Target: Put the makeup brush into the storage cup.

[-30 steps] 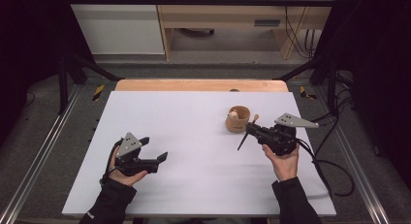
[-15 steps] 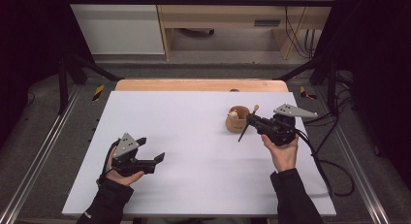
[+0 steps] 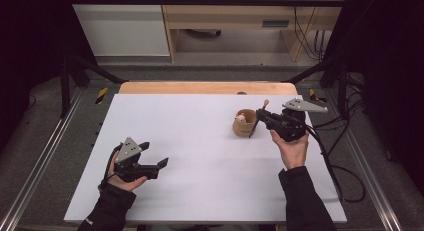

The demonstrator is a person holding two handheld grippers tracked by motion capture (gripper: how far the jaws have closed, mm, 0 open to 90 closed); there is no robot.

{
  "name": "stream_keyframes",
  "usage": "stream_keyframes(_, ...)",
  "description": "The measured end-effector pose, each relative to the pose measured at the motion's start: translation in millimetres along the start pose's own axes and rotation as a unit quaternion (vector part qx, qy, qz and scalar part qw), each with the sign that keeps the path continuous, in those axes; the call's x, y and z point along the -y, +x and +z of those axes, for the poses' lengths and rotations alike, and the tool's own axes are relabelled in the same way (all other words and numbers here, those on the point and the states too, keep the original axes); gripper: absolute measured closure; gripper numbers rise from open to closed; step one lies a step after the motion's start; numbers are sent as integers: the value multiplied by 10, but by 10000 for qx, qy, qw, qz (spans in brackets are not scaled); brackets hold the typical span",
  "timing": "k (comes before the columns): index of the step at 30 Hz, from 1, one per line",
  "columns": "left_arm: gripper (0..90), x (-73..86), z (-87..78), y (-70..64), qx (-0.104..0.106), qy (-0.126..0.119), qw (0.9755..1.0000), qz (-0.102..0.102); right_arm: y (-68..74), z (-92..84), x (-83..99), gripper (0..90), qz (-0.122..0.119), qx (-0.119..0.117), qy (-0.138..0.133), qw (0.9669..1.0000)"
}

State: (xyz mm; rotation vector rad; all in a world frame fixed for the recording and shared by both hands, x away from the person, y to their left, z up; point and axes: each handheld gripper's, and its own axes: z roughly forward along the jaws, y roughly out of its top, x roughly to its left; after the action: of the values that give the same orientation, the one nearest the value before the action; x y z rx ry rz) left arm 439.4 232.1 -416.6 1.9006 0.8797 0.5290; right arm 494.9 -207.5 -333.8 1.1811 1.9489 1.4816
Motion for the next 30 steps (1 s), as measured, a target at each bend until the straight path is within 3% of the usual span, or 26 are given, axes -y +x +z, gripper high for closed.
stream_keyframes(9, 119, 5, 1, 23, 8, 22, 10000, 26, -58, 66, -69, 835, 22, 185, -11, 9998)
stream_keyframes(30, 97, 34, -70, 112, -44, -11, 10000, -17, -119, 168, -191, 835, -11, 367, -78, 9993)
